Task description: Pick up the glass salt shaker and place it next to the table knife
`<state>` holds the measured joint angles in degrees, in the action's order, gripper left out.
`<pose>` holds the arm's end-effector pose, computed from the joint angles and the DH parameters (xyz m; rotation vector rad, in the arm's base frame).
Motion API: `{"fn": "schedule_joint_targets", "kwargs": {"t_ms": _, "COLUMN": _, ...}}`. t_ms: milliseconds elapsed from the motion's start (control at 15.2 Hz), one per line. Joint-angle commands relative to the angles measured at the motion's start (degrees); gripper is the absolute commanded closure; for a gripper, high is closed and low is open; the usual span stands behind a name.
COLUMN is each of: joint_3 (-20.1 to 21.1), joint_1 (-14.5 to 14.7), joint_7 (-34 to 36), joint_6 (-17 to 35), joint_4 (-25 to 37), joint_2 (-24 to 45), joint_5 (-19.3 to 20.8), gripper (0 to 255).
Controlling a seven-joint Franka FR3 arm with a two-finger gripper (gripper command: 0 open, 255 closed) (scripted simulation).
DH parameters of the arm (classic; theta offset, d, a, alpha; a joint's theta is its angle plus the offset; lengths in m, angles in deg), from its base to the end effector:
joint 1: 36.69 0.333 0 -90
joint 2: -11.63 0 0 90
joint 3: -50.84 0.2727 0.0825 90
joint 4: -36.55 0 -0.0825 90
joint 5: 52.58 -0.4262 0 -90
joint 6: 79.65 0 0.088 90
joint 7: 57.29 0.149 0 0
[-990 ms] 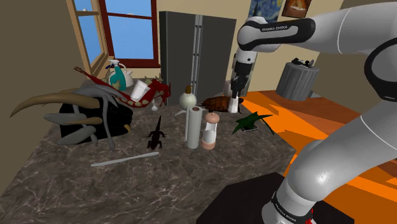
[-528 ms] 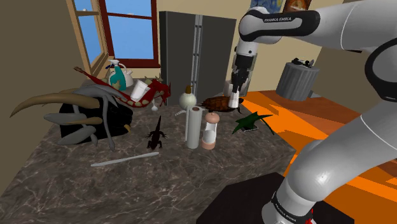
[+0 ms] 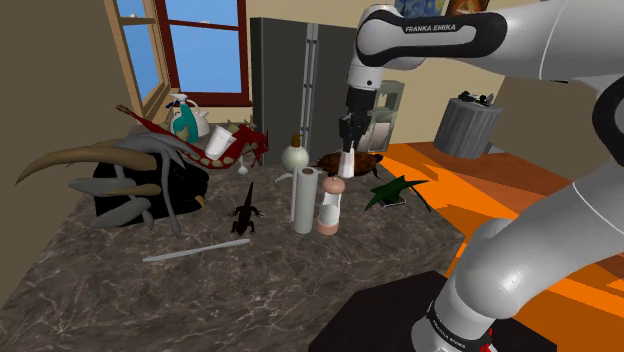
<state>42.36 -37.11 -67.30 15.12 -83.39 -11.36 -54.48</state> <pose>0.4797 -0.0740 0.4925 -3.0449 -0.0437 0.0414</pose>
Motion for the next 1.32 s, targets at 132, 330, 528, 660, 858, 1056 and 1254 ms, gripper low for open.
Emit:
{"fn": "schedule_joint_targets", "kwargs": {"t_ms": 132, "joint_3": 3.79, "joint_1": 2.06, "joint_7": 5.4, "joint_6": 0.56, "joint_4": 0.48, "joint_2": 0.69, "joint_5": -1.77, "gripper": 255}}
{"fn": "schedule_joint_targets", "kwargs": {"t_ms": 330, "joint_3": 6.69, "joint_1": 3.63, "joint_7": 9.45, "joint_6": 1.14, "joint_4": 1.2, "joint_2": 1.66, "joint_5": -3.03, "gripper": 255}}
{"fn": "schedule_joint_targets", "kwargs": {"t_ms": 528, "joint_3": 9.51, "joint_1": 5.2, "joint_7": 13.47, "joint_6": 1.73, "joint_4": 2.5, "joint_2": 3.16, "joint_5": -4.13, "gripper": 255}}
{"fn": "schedule_joint_targets", "kwargs": {"t_ms": 660, "joint_3": 11.35, "joint_1": 6.24, "joint_7": 16.15, "joint_6": 2.13, "joint_4": 3.68, "joint_2": 4.45, "joint_5": -4.75, "gripper": 255}}
{"fn": "schedule_joint_targets", "kwargs": {"t_ms": 858, "joint_3": 14.09, "joint_1": 7.7, "joint_7": 20.15, "joint_6": 2.68, "joint_4": 5.94, "joint_2": 6.81, "joint_5": -5.46, "gripper": 255}}
{"fn": "schedule_joint_targets", "kwargs": {"t_ms": 1056, "joint_3": 16.71, "joint_1": 9.18, "joint_7": 24.17, "joint_6": 3.14, "joint_4": 8.79, "joint_2": 9.66, "joint_5": -5.81, "gripper": 255}}
{"fn": "schedule_joint_targets", "kwargs": {"t_ms": 1254, "joint_3": 19.23, "joint_1": 10.67, "joint_7": 28.24, "joint_6": 3.47, "joint_4": 12.27, "joint_2": 13.01, "joint_5": -5.76, "gripper": 255}}
